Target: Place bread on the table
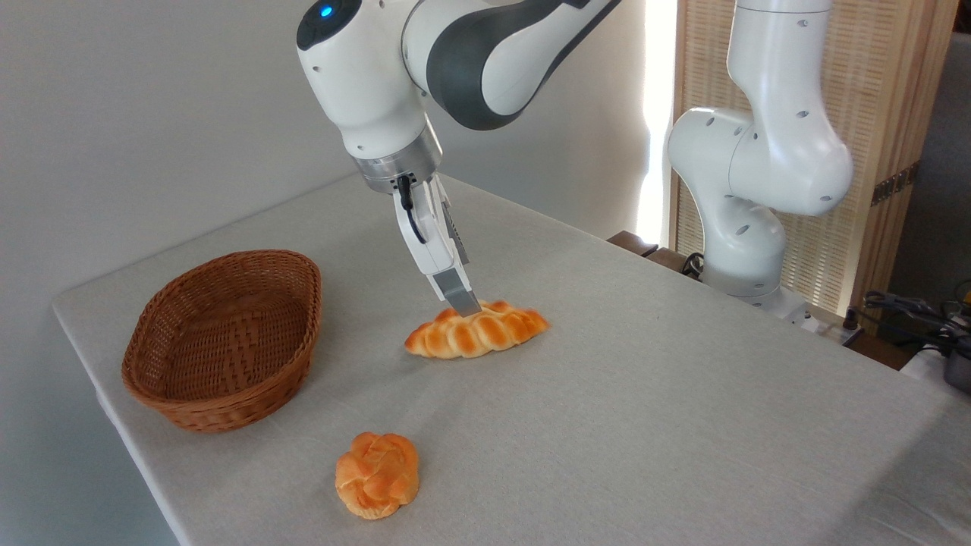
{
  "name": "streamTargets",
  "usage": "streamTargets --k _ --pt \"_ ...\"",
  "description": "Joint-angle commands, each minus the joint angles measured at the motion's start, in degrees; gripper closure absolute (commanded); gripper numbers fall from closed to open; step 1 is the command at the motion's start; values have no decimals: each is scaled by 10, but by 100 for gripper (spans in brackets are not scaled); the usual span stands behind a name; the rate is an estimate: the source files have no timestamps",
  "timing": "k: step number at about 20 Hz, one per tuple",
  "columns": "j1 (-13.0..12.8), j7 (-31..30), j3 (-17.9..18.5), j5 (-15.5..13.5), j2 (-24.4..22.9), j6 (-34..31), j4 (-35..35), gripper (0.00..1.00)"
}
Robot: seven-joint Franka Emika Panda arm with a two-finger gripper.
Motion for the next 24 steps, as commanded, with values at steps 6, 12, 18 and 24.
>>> streamTargets --k 6,12,18,24 --pt "3 -61 49 1 -1 -23 131 0" --pt "4 -179 83 21 48 -22 242 0" --pt "-2 -275 79 76 80 -31 286 0" --pt "-8 -230 94 90 71 -31 282 0"
